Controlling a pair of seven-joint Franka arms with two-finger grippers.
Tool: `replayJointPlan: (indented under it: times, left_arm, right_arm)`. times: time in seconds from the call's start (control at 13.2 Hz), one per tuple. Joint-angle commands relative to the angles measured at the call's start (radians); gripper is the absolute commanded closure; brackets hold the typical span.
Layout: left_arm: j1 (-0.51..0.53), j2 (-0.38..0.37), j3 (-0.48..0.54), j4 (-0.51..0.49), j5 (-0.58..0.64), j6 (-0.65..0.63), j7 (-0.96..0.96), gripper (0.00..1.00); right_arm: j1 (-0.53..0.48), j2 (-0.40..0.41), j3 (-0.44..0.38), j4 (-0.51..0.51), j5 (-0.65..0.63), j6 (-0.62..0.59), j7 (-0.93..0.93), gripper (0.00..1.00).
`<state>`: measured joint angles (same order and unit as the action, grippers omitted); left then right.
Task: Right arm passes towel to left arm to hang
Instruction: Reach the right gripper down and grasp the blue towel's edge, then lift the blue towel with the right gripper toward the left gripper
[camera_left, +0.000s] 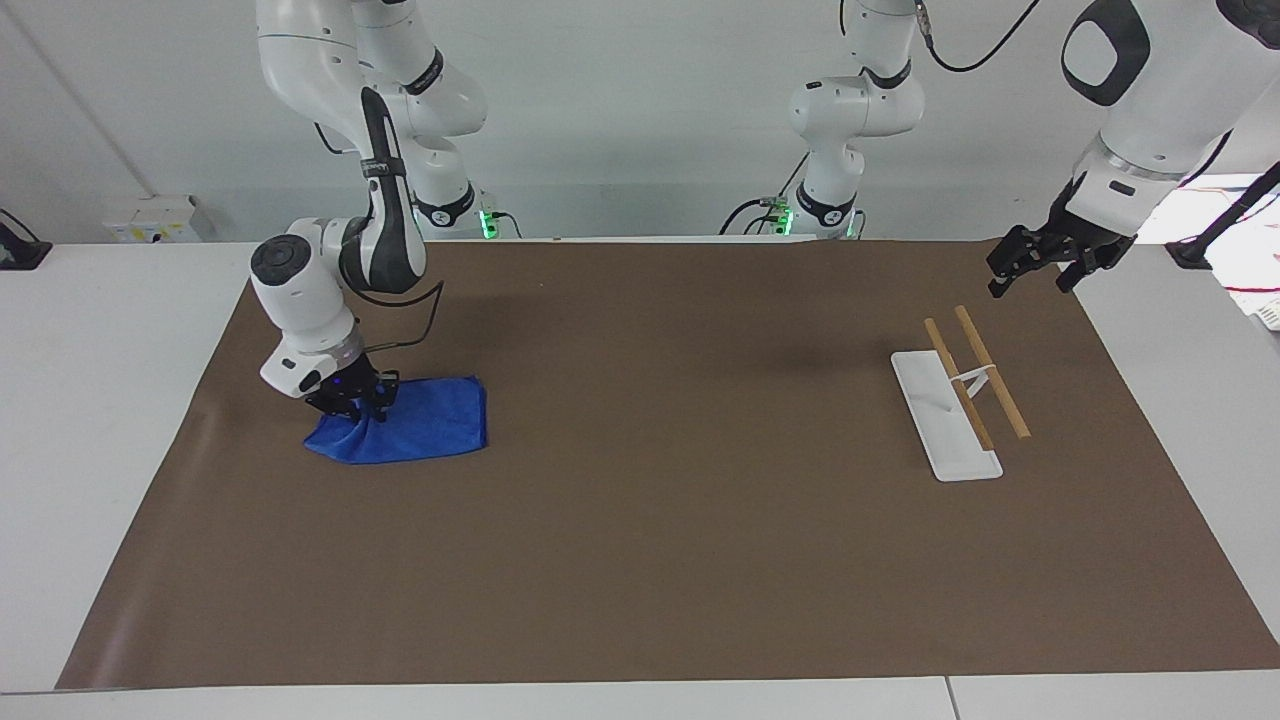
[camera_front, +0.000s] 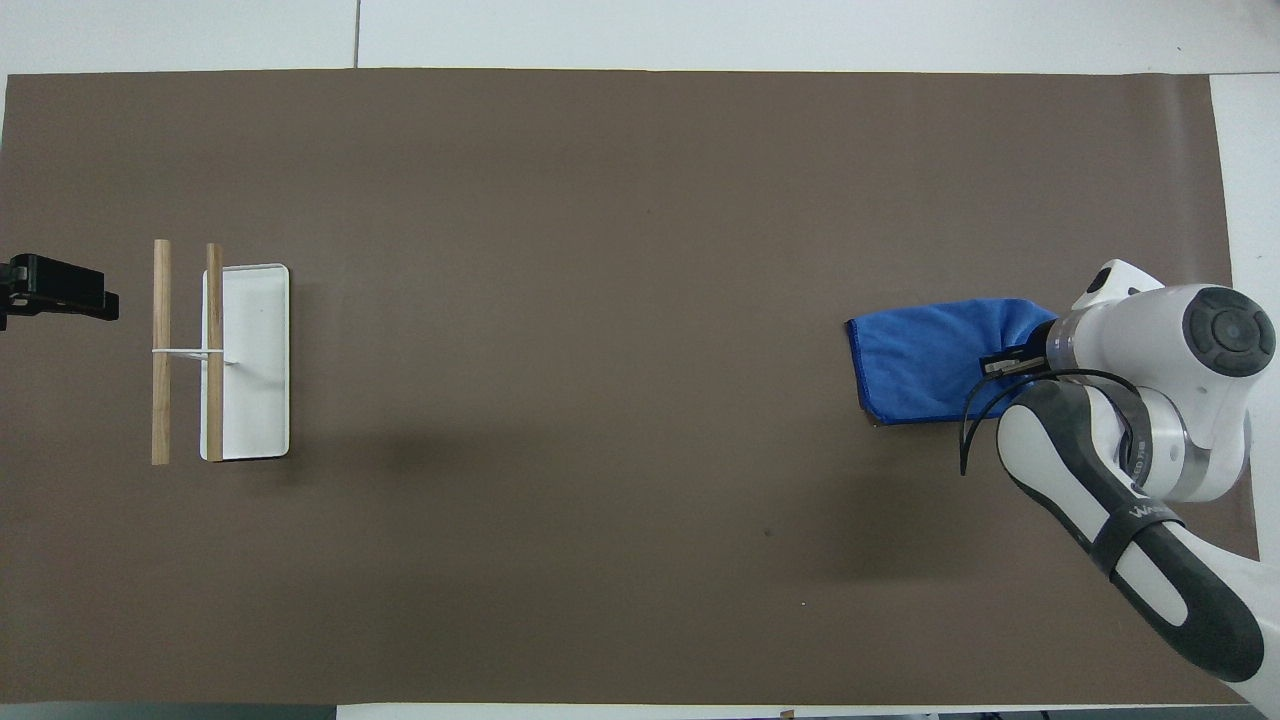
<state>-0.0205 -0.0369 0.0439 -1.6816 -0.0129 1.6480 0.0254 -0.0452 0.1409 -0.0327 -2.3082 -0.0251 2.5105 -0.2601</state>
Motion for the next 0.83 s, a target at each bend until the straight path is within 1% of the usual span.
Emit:
replayJointPlan:
  times: [0.0,0.15,0.3,0.53,0.76]
  left_arm:
    - [0.002,-0.018,-0.004,-0.013,0.021,-0.007,-0.015,0.0]
    - [0.002,-0.018,-0.004,-0.013,0.021,-0.007,-0.015,0.0]
    - [0.002,-0.018,-0.004,-0.013,0.021,-0.007,-0.015,0.0]
    - [0.002,-0.018,-0.004,-0.013,0.021,-0.007,-0.015,0.0]
    - [0.002,-0.018,-0.004,-0.013,0.021,-0.007,-0.015,0.0]
  right_arm:
    - [-0.001,-0.006,0.01,0.057,0.034,-0.091,-0.022,1.0]
    - [0.002,-0.017,0.026,0.192,0.077,-0.276,-0.007,1.0]
    - [0.007,-0.018,0.036,0.312,0.082,-0.424,0.036,1.0]
    - [0.039,-0.026,0.075,0.415,0.102,-0.53,0.166,1.0]
    - [0.096,-0.012,0.082,0.538,0.218,-0.604,0.332,1.0]
